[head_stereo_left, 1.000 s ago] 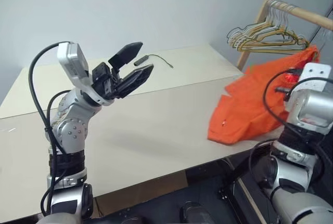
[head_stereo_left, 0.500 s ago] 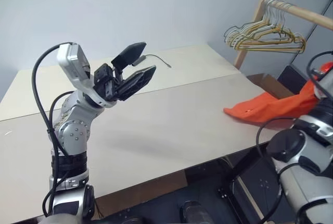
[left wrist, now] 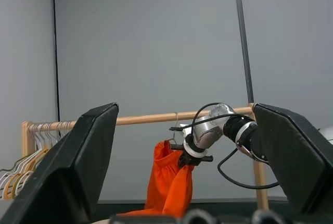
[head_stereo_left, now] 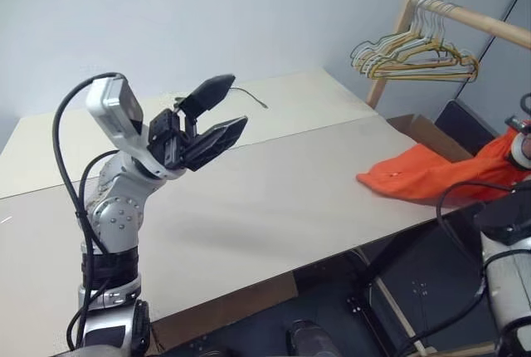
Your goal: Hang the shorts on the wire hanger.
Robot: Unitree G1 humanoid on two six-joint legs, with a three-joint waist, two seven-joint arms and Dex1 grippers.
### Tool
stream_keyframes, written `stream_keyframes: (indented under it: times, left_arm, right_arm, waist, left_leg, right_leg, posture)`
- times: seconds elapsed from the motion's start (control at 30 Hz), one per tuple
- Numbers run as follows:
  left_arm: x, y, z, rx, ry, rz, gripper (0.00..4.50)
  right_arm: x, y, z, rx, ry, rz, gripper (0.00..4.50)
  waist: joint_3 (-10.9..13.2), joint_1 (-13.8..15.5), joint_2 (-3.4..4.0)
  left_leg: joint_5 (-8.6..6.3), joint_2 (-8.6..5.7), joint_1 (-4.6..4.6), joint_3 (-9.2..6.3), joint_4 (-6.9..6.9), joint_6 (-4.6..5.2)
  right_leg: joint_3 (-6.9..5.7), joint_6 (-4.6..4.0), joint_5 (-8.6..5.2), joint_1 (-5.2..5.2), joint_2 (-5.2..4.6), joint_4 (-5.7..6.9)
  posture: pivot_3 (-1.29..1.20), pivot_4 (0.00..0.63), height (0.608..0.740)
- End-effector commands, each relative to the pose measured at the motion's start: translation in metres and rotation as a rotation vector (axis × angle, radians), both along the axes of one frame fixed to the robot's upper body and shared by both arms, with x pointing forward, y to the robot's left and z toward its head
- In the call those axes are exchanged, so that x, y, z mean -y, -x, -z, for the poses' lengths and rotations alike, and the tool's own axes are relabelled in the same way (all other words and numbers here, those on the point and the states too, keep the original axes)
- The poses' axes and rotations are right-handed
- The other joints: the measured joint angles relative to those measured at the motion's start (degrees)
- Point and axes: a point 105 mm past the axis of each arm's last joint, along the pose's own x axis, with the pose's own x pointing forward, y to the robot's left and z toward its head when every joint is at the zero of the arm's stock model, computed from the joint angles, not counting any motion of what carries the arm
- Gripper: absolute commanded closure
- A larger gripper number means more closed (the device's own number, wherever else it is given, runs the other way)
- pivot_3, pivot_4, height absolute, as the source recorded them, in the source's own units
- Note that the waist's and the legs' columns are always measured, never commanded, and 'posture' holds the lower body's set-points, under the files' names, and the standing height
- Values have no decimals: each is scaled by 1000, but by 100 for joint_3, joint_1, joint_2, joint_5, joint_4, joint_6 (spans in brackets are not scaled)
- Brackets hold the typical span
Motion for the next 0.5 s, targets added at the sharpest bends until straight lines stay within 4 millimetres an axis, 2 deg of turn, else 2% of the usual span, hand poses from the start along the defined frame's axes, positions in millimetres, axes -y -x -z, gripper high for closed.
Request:
stream_keyframes:
  times: [0.03,0.27,0.43,0.5]
  left_arm:
    - [1,9,-10,56,19,17,16]
    - [1,12,-9,64,24,32,16]
    - [1,12,-9,65,22,33,0]
    - [1,12,-8,64,21,29,0]
  right_arm:
    - [5,0,-10,40,9,20,4500]
    - [3,-1,-3,-11,36,11,4500]
    - [6,0,-3,-42,81,23,3065]
    - [6,1,-5,-44,100,30,2347]
  waist:
    - [0,2,0]
    - [0,2,0]
    - [0,10,0]
    - [0,12,0]
  left_leg:
    - [-1,-4,-1,1,0,4]
    - [-12,-11,-2,14,4,25]
    - [-14,-12,-2,15,4,28]
    - [-14,-13,-3,15,4,29]
  right_leg:
    - [15,6,-1,1,4,-2]
    - [57,31,4,4,6,-17]
    - [60,33,4,3,5,-18]
    - [61,34,4,3,5,-18]
  posture:
    - [-137,0,740]
    - [-130,0,740]
    - [-125,0,740]
    - [-123,0,740]
